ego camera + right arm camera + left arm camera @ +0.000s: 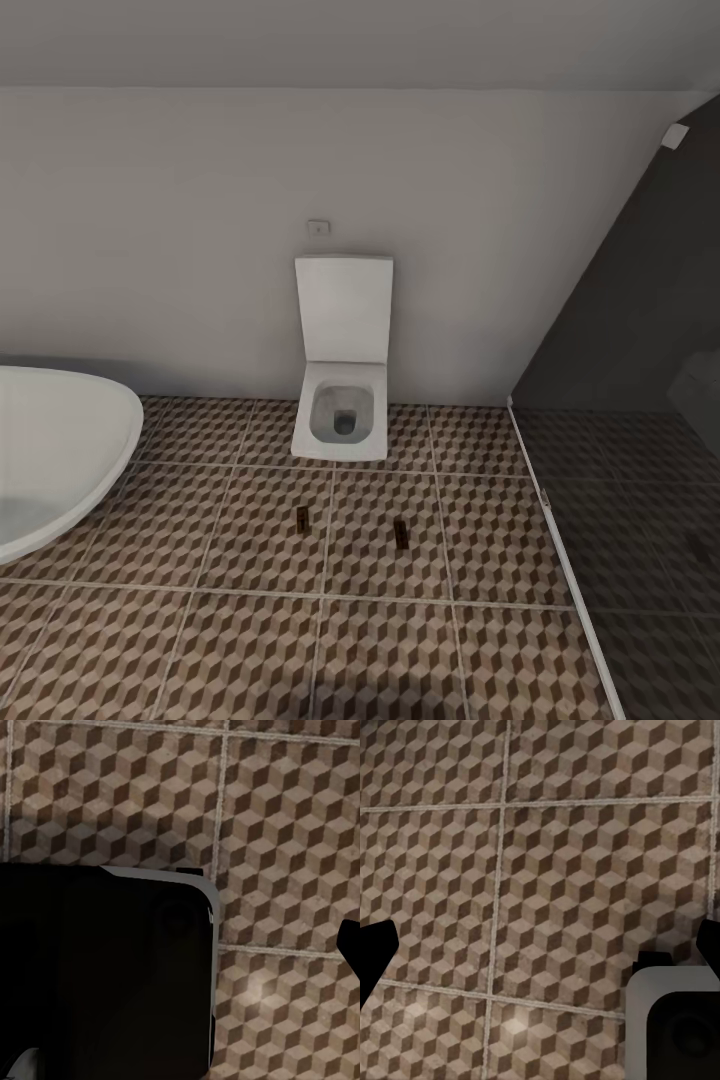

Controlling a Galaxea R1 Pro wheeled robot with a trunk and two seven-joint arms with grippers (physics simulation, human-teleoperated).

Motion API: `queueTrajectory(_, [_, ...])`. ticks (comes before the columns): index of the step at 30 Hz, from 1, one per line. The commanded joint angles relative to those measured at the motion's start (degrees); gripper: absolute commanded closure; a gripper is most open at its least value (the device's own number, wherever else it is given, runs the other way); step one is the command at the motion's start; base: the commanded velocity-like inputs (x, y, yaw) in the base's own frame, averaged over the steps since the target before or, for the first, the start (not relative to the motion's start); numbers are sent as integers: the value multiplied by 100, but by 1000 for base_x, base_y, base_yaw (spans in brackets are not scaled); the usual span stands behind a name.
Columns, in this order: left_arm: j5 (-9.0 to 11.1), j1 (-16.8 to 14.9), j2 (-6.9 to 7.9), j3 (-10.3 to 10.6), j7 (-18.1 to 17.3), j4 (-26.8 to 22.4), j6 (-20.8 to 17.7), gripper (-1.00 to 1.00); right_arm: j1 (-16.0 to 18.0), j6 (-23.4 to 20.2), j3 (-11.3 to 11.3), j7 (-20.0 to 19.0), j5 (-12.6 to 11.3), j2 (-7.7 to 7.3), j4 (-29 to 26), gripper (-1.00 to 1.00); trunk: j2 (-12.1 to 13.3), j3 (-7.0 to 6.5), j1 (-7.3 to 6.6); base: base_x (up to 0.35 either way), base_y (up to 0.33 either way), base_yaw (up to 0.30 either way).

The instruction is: Take the four mousetraps from the cabinet in the bathroom and place them on the bathroom floor. Make sure all four end up on the same floor surface, and ensure that at least two of them are either under or directly next to the same bathroom sink.

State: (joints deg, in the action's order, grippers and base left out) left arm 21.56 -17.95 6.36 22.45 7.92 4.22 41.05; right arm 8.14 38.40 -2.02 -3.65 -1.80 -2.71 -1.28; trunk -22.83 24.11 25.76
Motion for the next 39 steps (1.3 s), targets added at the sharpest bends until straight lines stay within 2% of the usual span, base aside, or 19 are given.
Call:
queueTrajectory(1, [15,-7,-3,49,25,18,25,-100,3,19,-17,-22,-22,-2,5,-100,-9,8,3,0,0,0])
queueTrajectory(39, [15,-7,-5,49,25,18,25,-100,3,19,-17,-22,-22,-2,5,-100,-9,8,3,0,0,0])
